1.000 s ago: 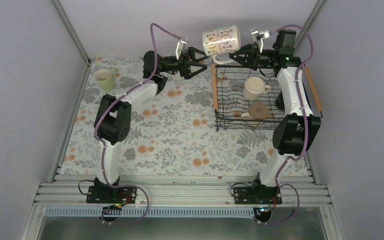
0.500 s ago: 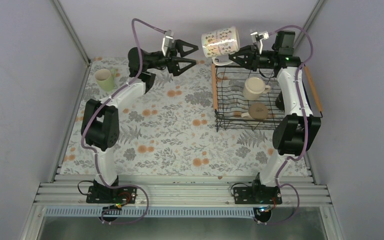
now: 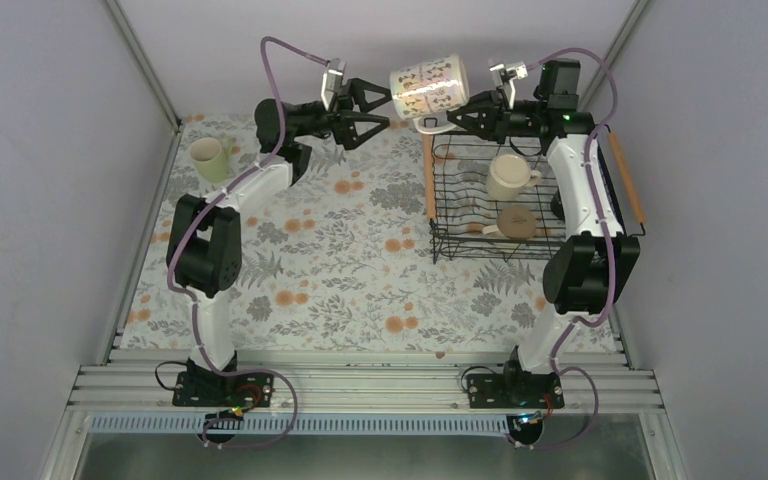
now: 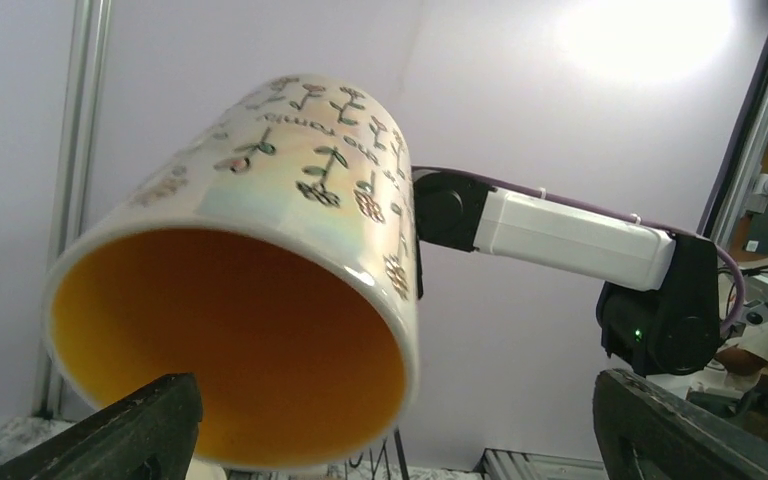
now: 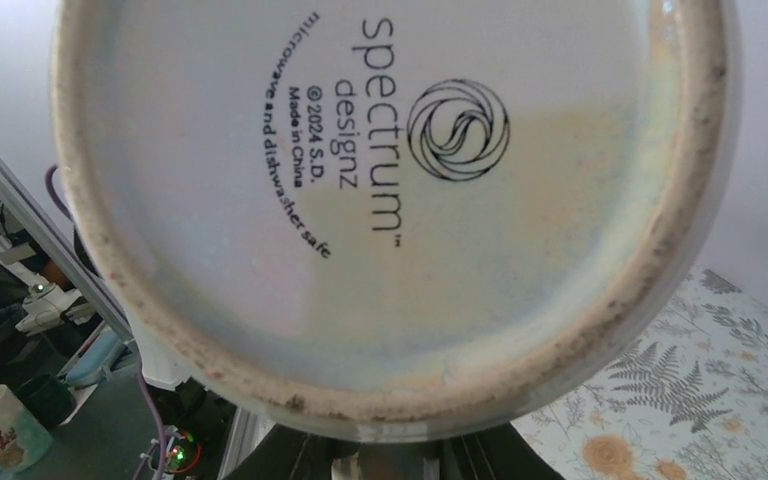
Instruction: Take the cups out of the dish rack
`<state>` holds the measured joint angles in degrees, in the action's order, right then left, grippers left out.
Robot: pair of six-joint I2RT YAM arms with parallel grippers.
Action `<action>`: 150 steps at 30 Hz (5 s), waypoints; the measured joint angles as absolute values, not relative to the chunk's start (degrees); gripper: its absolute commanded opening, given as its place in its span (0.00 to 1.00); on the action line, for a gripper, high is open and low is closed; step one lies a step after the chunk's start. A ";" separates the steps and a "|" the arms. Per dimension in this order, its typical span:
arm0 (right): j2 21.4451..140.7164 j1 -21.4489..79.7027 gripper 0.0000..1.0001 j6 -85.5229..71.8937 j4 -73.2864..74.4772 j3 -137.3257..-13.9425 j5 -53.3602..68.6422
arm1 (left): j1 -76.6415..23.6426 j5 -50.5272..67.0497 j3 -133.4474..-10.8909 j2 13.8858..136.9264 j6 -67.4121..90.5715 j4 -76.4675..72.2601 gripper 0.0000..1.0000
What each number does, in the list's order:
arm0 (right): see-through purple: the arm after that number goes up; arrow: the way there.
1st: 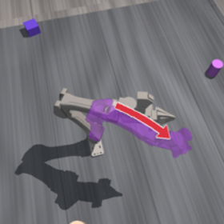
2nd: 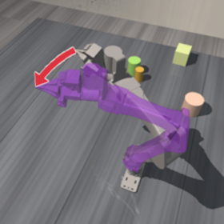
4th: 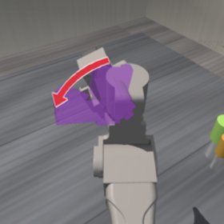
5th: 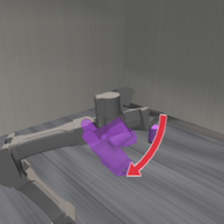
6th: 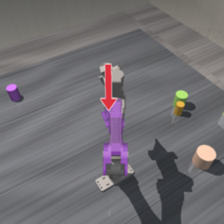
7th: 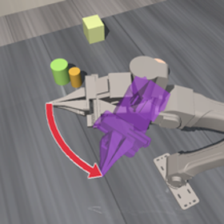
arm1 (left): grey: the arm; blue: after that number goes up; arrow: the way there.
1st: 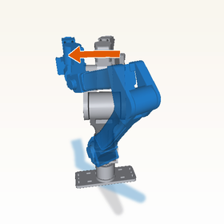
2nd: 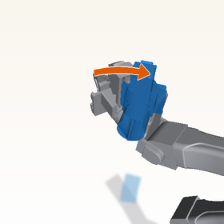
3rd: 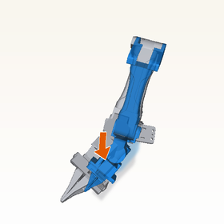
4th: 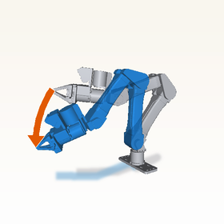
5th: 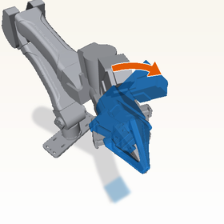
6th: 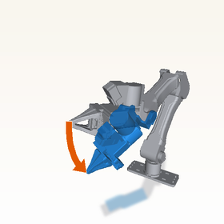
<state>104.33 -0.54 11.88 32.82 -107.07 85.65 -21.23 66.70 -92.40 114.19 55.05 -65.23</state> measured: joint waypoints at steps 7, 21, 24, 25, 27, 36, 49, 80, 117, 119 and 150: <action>104.03 2.55 0.03 12.05 32.80 -107.13 85.10 | -21.96 66.65 -97.43 115.98 56.82 -66.52 0.78; 104.64 4.12 0.03 13.91 34.79 -108.03 84.25 | -22.98 67.88 -98.04 115.98 58.00 -66.30 0.15; 104.64 4.01 0.03 16.03 33.85 -108.03 83.85 | -23.07 68.75 -97.95 115.87 60.82 -65.93 0.03; 104.75 3.97 0.05 17.17 32.58 -108.03 84.01 | -23.31 68.84 -97.80 115.63 61.80 -66.26 0.02; 104.75 3.97 0.11 17.47 32.60 -108.03 84.77 | -23.44 68.82 -97.62 115.02 62.22 -66.19 0.02; 104.75 4.10 0.70 16.38 34.22 -108.09 85.41 | -23.38 70.43 -97.17 113.75 56.53 -61.17 0.02; 102.91 4.10 1.00 33.26 54.57 -113.67 59.53 | -17.45 69.04 -110.76 108.16 19.38 -10.02 0.02; 87.90 0.23 1.00 48.27 65.65 -100.38 23.97 | -3.73 3.09 -141.86 129.10 -48.77 69.01 0.02; 83.37 0.16 1.00 49.58 64.01 -91.83 23.18 | -9.26 -7.86 -143.68 142.89 -59.05 78.98 0.05; 83.37 -0.03 1.00 49.63 63.94 -91.81 23.22 | -9.45 -8.29 -143.68 142.89 -59.40 78.98 0.05; 83.15 -0.14 1.00 49.71 63.86 -90.15 23.27 | -10.26 -10.68 -138.43 139.52 -63.05 78.98 0.34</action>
<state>83.15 -0.14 49.71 63.86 -90.15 23.27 -10.26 -10.68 -138.43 139.52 -63.05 78.98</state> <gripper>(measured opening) 0.996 0.133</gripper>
